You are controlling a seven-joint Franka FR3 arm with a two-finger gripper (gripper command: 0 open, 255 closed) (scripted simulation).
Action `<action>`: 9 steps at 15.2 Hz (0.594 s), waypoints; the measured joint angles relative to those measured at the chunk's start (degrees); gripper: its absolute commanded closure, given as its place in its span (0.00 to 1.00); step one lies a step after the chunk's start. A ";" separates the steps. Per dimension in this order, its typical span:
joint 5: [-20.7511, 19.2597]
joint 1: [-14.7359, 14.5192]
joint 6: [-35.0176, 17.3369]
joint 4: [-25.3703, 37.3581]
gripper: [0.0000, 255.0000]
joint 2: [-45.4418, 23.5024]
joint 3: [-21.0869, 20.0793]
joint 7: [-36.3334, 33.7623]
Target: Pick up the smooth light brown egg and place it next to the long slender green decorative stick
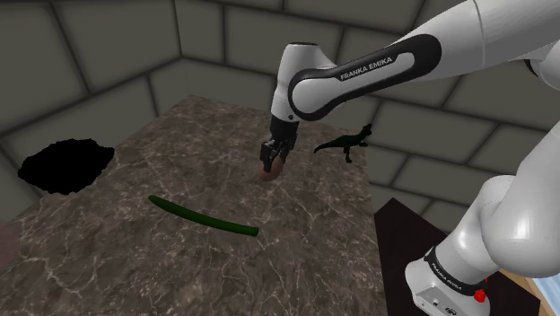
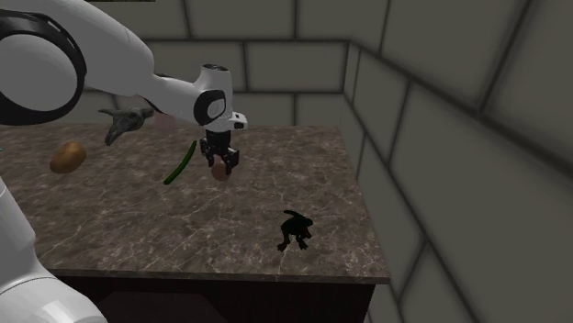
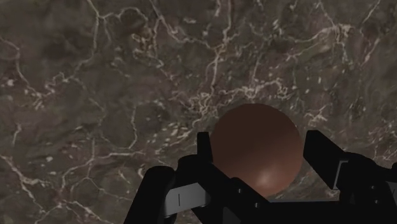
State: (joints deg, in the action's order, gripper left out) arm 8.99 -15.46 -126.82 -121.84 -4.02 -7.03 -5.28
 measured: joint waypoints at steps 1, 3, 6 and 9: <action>0.04 0.01 -0.73 -0.36 1.00 -0.38 0.01 0.13; 0.09 0.01 -2.15 -1.02 1.00 -1.15 0.01 0.35; 0.14 -0.02 -3.53 -1.18 1.00 -1.82 -0.01 0.52; 0.14 -0.05 -3.90 -1.40 1.00 -1.78 -0.01 0.43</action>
State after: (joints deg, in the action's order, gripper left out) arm 9.13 -15.51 -130.72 -123.24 -5.80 -7.04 -4.85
